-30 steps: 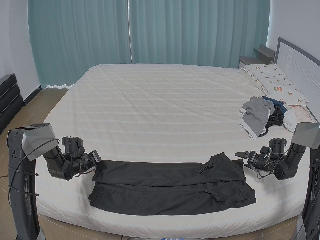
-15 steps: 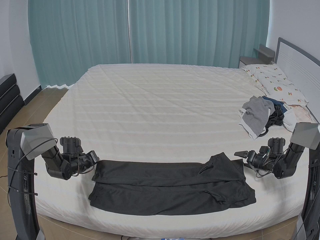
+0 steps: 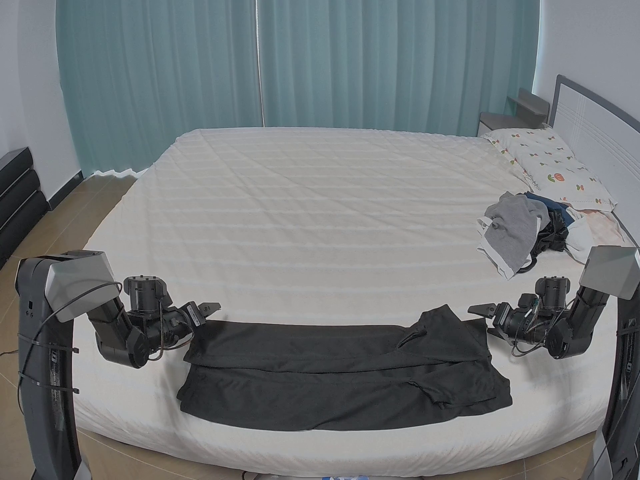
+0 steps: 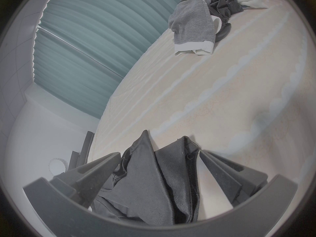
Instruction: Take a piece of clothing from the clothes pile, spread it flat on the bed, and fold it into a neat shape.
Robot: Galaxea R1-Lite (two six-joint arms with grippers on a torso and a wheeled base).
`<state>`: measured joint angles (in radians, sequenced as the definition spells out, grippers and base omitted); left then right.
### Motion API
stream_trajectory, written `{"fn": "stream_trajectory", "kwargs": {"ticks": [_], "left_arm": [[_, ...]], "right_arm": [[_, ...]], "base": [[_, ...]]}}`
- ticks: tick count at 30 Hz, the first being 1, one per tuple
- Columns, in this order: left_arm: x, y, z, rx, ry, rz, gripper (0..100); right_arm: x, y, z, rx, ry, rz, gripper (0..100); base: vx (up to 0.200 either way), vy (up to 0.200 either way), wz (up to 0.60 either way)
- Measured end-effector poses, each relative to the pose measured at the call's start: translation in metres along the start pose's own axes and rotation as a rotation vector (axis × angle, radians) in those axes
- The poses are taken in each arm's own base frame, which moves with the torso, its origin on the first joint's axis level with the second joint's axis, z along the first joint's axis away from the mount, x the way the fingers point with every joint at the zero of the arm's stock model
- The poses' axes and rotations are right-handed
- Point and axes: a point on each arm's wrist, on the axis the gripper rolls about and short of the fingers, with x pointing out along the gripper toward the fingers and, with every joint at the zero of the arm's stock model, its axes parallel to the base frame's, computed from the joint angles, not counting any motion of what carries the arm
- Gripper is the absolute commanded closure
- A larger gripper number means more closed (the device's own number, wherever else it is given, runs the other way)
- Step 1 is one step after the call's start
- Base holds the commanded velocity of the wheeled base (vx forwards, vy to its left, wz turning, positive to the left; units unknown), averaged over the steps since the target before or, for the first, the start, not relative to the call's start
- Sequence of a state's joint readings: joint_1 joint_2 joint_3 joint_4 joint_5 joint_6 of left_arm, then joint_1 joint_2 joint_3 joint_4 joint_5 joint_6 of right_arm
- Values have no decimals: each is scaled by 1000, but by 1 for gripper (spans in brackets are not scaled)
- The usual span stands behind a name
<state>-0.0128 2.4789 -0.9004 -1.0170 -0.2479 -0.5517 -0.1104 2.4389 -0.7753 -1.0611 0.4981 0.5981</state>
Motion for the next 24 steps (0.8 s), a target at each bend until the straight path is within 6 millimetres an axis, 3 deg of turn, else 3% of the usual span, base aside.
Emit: {"fn": "stream_trajectory", "kwargs": {"ticks": [3,4,24], "left_arm": [[1,-4,-8,9,18,-8,0],[1,-5,-10,11,21,-10,100],[5,5,-10,20,-57,-20,100]], "right_arm": [[0,0,-1,-3,2,0,0],[0,0,-1,-4,2,0,0],[2,0,1,0,-4,-1,0]], "base": [[0,0,0],[0,0,0],[0,0,0]]}}
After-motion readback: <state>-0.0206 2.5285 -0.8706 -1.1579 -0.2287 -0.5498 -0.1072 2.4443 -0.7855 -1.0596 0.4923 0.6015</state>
